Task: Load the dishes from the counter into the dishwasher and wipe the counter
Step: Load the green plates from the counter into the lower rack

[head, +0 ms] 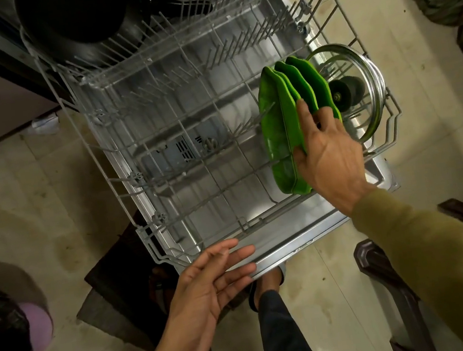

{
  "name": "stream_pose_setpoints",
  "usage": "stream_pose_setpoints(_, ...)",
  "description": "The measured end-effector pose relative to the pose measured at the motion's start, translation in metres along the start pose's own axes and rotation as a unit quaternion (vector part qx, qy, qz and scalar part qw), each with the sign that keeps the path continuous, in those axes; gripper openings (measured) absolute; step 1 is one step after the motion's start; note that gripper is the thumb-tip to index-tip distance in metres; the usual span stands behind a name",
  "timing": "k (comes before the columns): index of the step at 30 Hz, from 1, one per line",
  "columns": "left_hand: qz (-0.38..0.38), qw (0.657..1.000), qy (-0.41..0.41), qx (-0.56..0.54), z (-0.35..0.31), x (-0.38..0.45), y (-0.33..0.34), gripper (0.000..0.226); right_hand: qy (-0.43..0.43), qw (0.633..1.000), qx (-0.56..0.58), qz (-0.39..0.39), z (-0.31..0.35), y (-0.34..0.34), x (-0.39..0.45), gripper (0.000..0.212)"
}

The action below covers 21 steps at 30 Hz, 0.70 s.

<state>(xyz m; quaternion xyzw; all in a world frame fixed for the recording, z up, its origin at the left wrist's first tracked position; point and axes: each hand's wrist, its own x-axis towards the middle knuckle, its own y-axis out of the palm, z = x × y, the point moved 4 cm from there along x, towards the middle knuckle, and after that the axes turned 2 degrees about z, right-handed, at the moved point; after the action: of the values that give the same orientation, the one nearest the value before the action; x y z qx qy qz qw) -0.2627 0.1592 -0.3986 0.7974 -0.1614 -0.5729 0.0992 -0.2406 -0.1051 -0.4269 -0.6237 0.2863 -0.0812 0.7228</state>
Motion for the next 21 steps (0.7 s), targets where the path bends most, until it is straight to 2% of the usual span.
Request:
stream_pose_setpoints(4,0.000,1.000,0.004,0.002,-0.001,0.002,0.002,0.036,-0.013,0.999,-0.030,-0.002,-0.003,0.010,-0.008,0.072)
stream_pose_setpoints(12,0.009,1.000,0.007,0.004,0.000,0.003,0.009,0.038,-0.008,0.999,-0.042,0.031,0.004,0.006,-0.001,0.081)
stream_pose_setpoints(17,0.011,1.000,0.017,-0.001,0.001,-0.001,0.009,0.034,-0.012,0.998,0.049,-0.032,0.002,0.006,-0.026,0.073)
stream_pose_setpoints(21,0.003,1.000,0.020,-0.002,0.000,-0.005,0.006,0.034,0.014,0.992,0.119,-0.041,0.000,0.015,-0.062,0.065)
